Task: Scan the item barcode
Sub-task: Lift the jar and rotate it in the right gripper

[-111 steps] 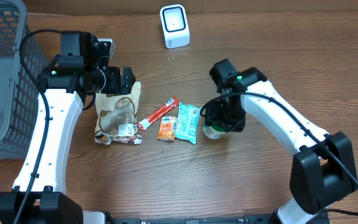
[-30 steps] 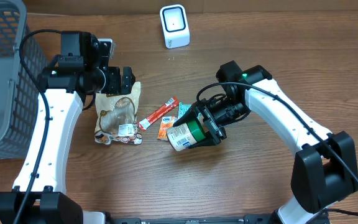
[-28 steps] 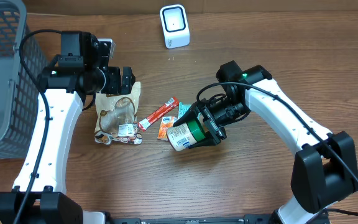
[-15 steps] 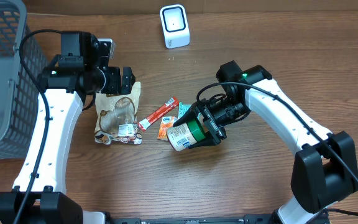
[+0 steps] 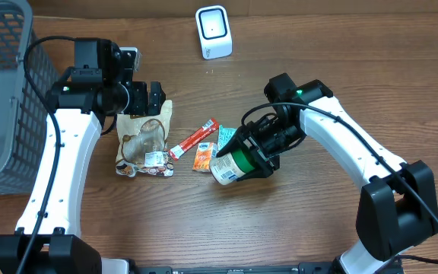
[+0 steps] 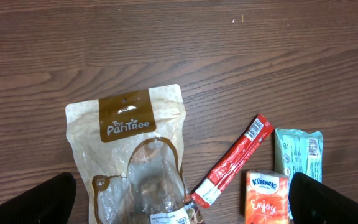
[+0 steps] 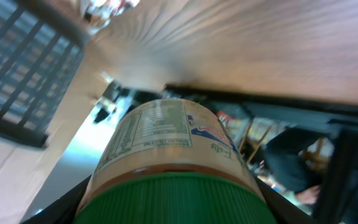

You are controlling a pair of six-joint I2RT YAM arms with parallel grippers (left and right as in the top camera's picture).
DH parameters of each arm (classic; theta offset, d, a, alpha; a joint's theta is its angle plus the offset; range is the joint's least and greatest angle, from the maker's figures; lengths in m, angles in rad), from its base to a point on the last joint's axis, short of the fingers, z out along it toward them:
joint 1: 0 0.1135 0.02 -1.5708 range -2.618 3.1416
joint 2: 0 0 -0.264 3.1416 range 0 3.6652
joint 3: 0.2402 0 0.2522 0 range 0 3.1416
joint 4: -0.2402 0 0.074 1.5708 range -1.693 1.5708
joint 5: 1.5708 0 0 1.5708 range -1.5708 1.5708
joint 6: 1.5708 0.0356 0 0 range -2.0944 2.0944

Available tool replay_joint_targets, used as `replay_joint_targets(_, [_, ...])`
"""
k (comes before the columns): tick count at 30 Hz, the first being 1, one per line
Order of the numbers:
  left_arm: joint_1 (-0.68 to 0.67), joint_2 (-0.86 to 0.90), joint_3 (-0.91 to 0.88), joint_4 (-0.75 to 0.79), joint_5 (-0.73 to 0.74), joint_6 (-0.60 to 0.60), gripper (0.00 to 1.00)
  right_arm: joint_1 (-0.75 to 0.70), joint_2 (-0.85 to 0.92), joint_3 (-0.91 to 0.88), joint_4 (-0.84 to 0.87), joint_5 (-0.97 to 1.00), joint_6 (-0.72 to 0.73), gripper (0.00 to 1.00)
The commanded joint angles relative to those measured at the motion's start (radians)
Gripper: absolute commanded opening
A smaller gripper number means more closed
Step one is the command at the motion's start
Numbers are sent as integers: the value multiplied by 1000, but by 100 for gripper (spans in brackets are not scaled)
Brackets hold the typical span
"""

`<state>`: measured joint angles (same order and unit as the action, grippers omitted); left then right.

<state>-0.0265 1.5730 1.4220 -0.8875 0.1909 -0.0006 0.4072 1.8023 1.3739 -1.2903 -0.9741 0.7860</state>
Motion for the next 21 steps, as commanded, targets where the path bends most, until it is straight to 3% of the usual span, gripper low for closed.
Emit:
replay_joint_targets(1, [0, 9, 8, 2, 9, -11, 99, -4, -8, 23, 10, 146, 3, 24])
replay_joint_targets(4, [0, 9, 8, 2, 9, -11, 100, -4, -8, 23, 25, 272, 3, 25])
replay_joint_targets(6, [0, 9, 8, 2, 9, -11, 100, -4, -8, 23, 30, 346, 3, 35])
replay_joint_targets(8, [0, 9, 8, 2, 9, -11, 100, -4, -8, 23, 33, 417, 3, 38])
replay_joint_targets(14, [0, 9, 8, 2, 9, -11, 100, -4, -8, 23, 41, 612, 3, 27])
replay_joint_targets(21, [0, 9, 8, 2, 9, -11, 100, -4, -8, 23, 54, 877, 2, 27])
